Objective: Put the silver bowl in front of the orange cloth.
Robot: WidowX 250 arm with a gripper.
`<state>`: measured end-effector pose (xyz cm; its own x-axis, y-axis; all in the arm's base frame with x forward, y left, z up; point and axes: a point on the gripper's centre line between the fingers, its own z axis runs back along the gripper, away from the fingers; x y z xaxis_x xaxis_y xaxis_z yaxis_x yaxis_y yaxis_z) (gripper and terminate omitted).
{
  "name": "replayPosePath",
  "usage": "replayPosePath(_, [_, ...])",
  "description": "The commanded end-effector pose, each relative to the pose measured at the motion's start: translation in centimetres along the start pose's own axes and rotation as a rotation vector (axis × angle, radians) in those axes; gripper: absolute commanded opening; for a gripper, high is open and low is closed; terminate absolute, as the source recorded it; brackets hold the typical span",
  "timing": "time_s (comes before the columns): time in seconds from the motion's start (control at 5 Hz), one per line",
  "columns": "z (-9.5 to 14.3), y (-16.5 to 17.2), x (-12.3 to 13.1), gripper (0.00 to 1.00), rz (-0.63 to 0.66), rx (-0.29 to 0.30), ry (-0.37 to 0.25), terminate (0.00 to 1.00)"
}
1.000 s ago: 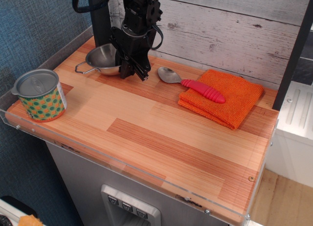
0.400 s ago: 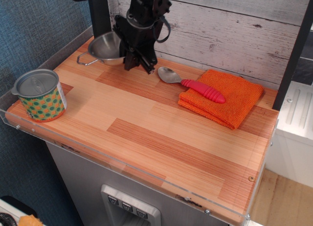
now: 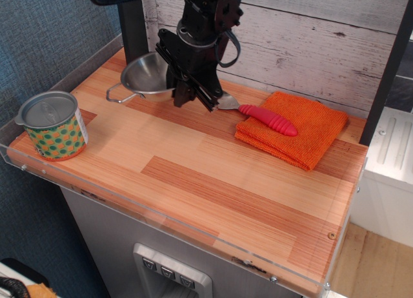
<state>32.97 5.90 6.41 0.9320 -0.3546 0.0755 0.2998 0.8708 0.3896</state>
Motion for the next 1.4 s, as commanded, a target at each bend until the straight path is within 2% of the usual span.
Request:
replayPosePath(0.0, [3.3, -4.5, -1.0, 0.0, -0.073, -0.025, -0.074, 0.0])
replayPosePath(0.2, [3.0, -7.9, -1.1, 0.0, -0.19, -0.023, -0.077, 0.0])
replayPosePath(0.6, [3.3, -13.0, -2.0, 0.0, -0.338, -0.007, -0.098, 0.0])
replayPosePath(0.8, [3.3, -14.6, -2.6, 0.0, -0.406, -0.054, -0.118, 0.0])
replayPosePath(1.2, [3.7, -16.5, -3.6, 0.0, -0.479, -0.073, -0.151, 0.0])
